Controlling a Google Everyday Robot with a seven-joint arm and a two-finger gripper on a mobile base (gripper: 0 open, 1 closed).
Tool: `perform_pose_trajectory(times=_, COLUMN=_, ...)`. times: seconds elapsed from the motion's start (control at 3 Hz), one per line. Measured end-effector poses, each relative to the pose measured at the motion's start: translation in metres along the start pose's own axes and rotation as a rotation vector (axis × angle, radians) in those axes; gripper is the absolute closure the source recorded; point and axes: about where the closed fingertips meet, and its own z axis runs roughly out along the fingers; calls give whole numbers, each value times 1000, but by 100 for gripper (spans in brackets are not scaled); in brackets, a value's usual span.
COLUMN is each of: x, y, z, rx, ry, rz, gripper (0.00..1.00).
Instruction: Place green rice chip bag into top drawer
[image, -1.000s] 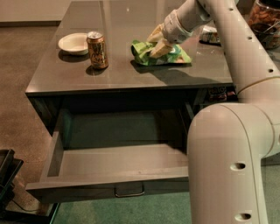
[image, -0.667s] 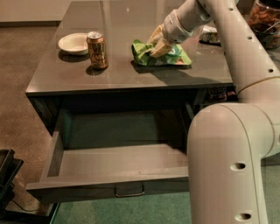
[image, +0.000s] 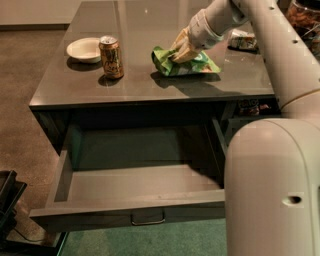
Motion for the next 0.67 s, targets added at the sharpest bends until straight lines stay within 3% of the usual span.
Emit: perform_pose_trajectory(times=0.67, x=-52, y=42, z=-45, rx=37, ry=-57, rz=-89, gripper=100)
